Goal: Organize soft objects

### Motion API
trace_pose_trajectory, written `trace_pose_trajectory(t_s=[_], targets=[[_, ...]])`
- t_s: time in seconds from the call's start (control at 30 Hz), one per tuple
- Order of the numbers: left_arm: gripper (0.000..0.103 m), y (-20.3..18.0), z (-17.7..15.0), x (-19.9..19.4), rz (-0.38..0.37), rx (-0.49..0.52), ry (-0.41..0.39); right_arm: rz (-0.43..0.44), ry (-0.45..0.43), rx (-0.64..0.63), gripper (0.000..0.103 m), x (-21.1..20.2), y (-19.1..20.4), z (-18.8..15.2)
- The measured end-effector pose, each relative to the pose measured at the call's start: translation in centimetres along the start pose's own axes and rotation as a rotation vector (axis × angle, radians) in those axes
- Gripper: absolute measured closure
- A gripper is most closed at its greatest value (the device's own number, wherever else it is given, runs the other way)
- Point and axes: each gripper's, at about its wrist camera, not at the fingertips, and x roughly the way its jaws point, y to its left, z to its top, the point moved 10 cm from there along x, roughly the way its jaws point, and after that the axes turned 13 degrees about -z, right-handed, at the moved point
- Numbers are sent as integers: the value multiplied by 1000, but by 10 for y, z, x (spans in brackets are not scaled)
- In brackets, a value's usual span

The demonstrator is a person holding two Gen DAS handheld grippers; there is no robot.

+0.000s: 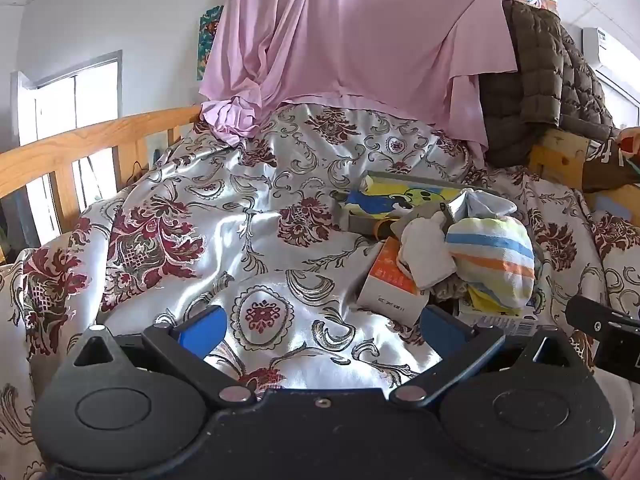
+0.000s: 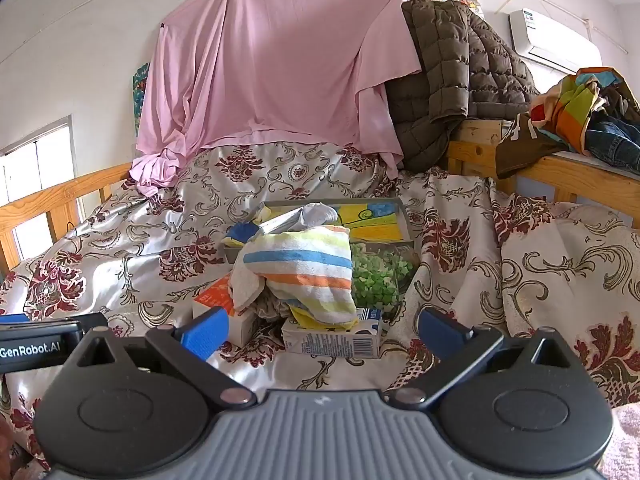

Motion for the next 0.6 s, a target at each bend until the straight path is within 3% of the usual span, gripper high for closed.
trace_pose_trajectory(t_s=[0.6], targets=[[1,0,0,0,1,2,2,-1,2,-2,0,0,1,0]])
